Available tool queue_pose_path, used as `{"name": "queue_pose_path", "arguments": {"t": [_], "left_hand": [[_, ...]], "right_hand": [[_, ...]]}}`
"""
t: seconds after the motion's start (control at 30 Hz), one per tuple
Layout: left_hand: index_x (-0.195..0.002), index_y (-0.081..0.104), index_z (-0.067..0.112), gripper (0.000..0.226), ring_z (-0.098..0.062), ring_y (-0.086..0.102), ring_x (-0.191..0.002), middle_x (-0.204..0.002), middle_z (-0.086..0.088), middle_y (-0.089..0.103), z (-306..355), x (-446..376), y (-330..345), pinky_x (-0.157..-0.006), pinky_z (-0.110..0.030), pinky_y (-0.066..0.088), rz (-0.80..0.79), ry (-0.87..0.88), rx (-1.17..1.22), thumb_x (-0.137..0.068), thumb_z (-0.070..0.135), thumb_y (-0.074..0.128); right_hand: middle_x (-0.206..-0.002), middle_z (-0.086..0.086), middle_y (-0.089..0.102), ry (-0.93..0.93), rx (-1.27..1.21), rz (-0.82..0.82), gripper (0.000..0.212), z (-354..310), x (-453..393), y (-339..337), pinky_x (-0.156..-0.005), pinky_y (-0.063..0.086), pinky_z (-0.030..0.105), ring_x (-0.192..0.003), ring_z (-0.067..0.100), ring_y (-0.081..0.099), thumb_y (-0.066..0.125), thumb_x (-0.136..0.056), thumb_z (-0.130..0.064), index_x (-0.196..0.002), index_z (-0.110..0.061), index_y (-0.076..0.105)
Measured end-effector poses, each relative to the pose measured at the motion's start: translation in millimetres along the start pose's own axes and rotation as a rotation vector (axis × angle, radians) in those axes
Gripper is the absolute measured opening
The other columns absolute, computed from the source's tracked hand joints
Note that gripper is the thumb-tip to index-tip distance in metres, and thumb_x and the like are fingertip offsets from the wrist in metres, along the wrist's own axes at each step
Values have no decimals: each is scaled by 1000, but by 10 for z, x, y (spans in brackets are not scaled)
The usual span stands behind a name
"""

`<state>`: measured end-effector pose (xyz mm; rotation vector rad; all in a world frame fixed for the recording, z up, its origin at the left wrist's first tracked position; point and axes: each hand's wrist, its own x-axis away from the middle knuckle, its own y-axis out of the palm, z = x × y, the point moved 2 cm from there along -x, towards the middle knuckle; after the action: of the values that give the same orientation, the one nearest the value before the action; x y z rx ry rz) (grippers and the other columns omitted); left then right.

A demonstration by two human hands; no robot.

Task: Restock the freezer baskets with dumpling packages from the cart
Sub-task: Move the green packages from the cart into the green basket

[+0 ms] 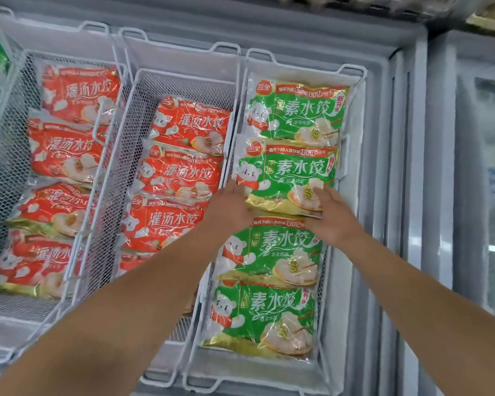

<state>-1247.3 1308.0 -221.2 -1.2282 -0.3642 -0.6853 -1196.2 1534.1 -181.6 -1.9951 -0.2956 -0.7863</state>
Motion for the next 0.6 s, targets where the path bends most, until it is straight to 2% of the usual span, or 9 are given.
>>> {"name": "queue_pose_path", "arguments": {"t": [0.07, 0.13, 0.2, 0.3, 0.43, 0.5, 0.6], "left_hand": [[-150, 33, 8, 69, -36, 40, -136, -152, -16, 38, 22, 126, -50, -112, -44, 36, 9, 4, 59, -94, 41, 55], [-149, 36, 8, 64, -36, 45, -133, -148, -16, 45, 86, 378, -70, -109, -45, 39, 63, -5, 123, -95, 36, 56], [-148, 40, 10, 61, -33, 51, -128, -145, -13, 51, 181, 660, -74, -106, -42, 42, 126, -31, 196, -95, 36, 56], [-144, 47, 12, 54, -29, 61, -113, -136, -14, 59, 286, 1067, -23, -94, -33, 46, 180, -58, 302, -96, 35, 56], [-149, 40, 12, 60, -28, 45, -135, -151, -10, 46, 366, 1798, 132, -109, -34, 36, 308, -102, 383, -97, 36, 57], [-149, 42, 12, 60, -27, 46, -135, -151, -10, 46, 377, 1959, 149, -109, -34, 36, 338, -134, 433, -96, 36, 59], [-146, 47, 12, 57, -25, 50, -132, -147, -8, 51, 427, 2665, 329, -103, -30, 39, 478, -172, 516, -95, 35, 61]], "right_hand": [[-161, 7, 21, -38, 24, 13, 78, -23, 111, -3, -118, 23, 30, -145, 26, 27, 65, -89, -26, -155, -14, 24], [-157, 10, 29, -85, 70, 27, 73, -35, 316, 0, -117, 27, 31, -142, 28, 33, 62, -91, -26, -153, -10, 28], [-156, 11, 31, -121, 106, 29, 70, -35, 526, 2, -117, 30, 33, -140, 29, 35, 60, -92, -27, -153, -10, 30], [-154, 15, 32, -174, 151, 10, 66, -54, 858, 54, -113, 34, 35, -138, 33, 38, 59, -92, -27, -150, -10, 33], [-153, 15, 34, -297, 213, 8, 66, -48, 1452, 167, -109, 36, 31, -136, 32, 40, 59, -94, -30, -150, -7, 33], [-153, 16, 34, -320, 216, 2, 66, -55, 1549, 204, -109, 34, 30, -137, 31, 39, 58, -94, -31, -150, -7, 33], [-152, 17, 35, -436, 256, -21, 65, -52, 2049, 374, -111, 32, 31, -138, 31, 37, 59, -93, -30, -149, -9, 35]]}}
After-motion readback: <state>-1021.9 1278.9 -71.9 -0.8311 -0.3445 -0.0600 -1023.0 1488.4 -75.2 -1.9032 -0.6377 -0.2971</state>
